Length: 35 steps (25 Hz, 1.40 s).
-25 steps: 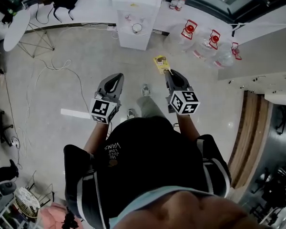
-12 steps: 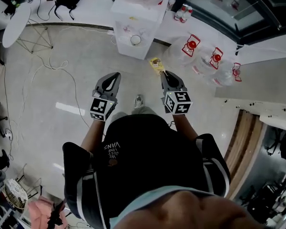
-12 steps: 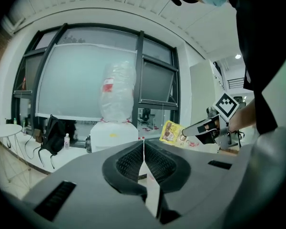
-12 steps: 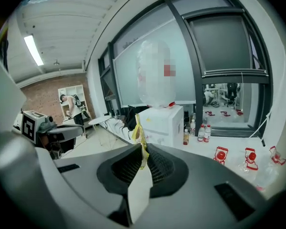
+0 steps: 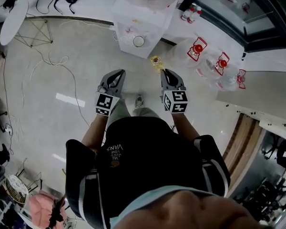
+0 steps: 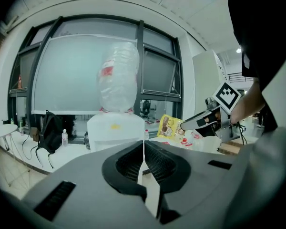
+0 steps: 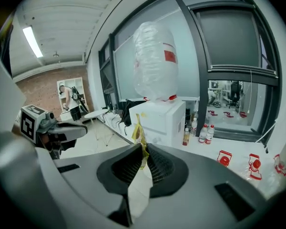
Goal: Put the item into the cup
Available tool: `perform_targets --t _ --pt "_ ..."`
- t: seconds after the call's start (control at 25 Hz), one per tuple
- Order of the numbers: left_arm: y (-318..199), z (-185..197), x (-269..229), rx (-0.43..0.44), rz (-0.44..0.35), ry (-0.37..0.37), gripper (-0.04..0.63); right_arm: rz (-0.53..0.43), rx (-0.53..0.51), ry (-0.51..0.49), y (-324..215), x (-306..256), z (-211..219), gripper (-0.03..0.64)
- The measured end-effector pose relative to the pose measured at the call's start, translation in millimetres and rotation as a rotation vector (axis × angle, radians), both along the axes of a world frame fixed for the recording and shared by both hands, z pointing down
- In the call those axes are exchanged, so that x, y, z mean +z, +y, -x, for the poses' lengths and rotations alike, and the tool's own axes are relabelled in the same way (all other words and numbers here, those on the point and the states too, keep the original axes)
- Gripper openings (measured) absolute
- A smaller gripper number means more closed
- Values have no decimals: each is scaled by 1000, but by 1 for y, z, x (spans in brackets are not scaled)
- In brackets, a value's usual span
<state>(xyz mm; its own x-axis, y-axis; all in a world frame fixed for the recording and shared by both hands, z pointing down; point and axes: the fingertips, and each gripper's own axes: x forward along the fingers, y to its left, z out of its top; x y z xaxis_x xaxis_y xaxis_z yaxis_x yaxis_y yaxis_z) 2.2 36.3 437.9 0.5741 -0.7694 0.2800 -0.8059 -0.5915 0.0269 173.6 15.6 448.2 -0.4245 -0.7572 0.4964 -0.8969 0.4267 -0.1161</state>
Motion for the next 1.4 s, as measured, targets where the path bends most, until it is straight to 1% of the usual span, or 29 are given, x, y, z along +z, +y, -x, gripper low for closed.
perform_targets --t 0.2,0.32,0.44,0.56,0.72,0.84,1.0,1.24,1.4 --pt "-50 18 36 56 59 -8 23 20 40 41 -40 28 25 61" --pt "-79 25 60 110 83 -22 23 33 93 44 -62 54 38 61" --pt "-103 30 91 150 116 -20 23 61 140 56 -81 83 52 61" --pt "-125 29 130 195 140 -37 23 72 134 83 -102 117 65 61" --pt "-147 24 171 239 147 -46 26 90 143 104 -128 155 73 60" --pt "-162 25 197 253 149 -40 72 95 148 115 -146 180 76 60" --pt "-182 24 230 274 147 -45 102 99 137 143 -168 207 79 60" --pt "-201 20 266 378 141 -107 163 118 100 219 -189 239 89 61" --pt "-217 16 286 407 126 -128 195 115 53 280 -203 256 93 60"
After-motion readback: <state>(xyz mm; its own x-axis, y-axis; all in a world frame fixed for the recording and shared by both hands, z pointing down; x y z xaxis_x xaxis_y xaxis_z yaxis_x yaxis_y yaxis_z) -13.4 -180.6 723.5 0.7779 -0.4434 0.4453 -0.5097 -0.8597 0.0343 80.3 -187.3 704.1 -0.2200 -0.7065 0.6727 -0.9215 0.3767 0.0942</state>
